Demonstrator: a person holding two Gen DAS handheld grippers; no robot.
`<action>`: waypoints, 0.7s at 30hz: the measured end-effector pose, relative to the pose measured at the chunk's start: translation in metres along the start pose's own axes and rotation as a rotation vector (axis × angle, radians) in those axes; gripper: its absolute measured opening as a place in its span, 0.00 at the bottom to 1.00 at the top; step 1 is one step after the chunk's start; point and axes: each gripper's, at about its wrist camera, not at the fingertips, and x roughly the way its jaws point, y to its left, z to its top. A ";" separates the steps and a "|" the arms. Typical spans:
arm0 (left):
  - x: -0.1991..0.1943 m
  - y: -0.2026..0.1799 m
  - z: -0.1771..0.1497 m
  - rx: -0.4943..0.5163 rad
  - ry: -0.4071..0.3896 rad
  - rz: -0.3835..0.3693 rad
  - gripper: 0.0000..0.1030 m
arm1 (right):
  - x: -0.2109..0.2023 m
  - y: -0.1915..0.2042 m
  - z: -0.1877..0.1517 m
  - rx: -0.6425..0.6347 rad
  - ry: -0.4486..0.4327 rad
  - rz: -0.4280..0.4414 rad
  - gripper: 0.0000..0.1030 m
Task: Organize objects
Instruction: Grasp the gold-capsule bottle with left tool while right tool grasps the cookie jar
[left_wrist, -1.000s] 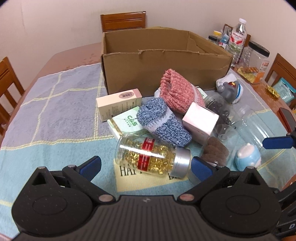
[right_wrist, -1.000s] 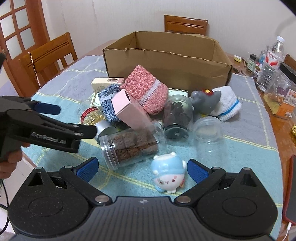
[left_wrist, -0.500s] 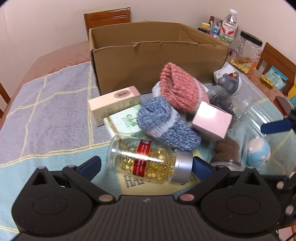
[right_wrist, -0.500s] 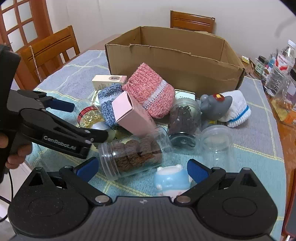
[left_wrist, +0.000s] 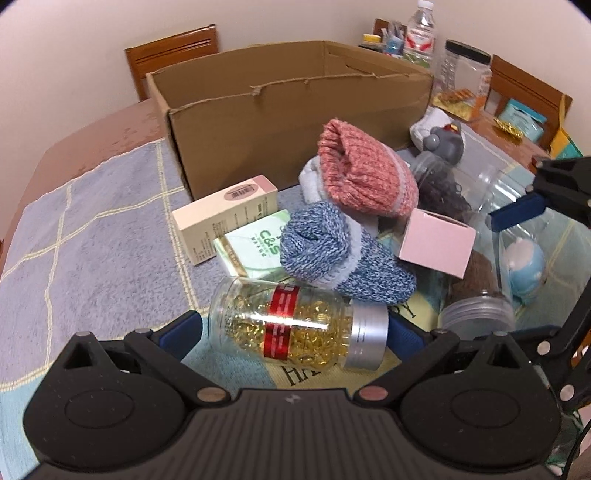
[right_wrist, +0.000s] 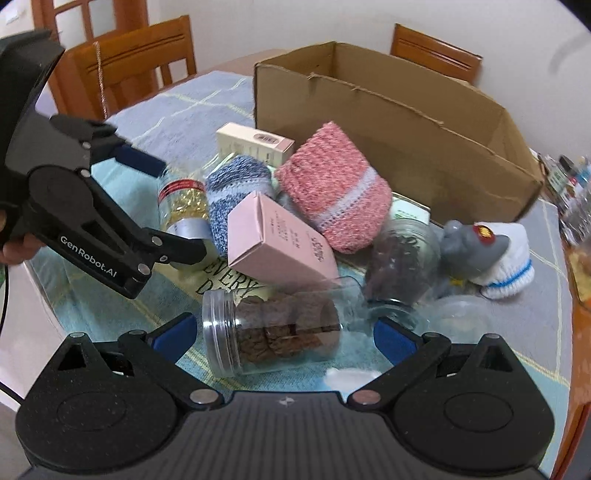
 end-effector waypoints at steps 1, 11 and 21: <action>0.001 0.000 0.000 0.002 0.003 -0.004 0.99 | 0.002 0.001 0.001 -0.003 0.005 0.002 1.00; 0.005 0.001 0.000 -0.005 0.005 -0.039 0.94 | 0.007 0.000 0.004 0.010 0.032 0.007 0.98; -0.002 0.005 -0.001 -0.029 0.048 -0.053 0.94 | 0.006 0.000 0.005 0.034 0.072 0.014 0.94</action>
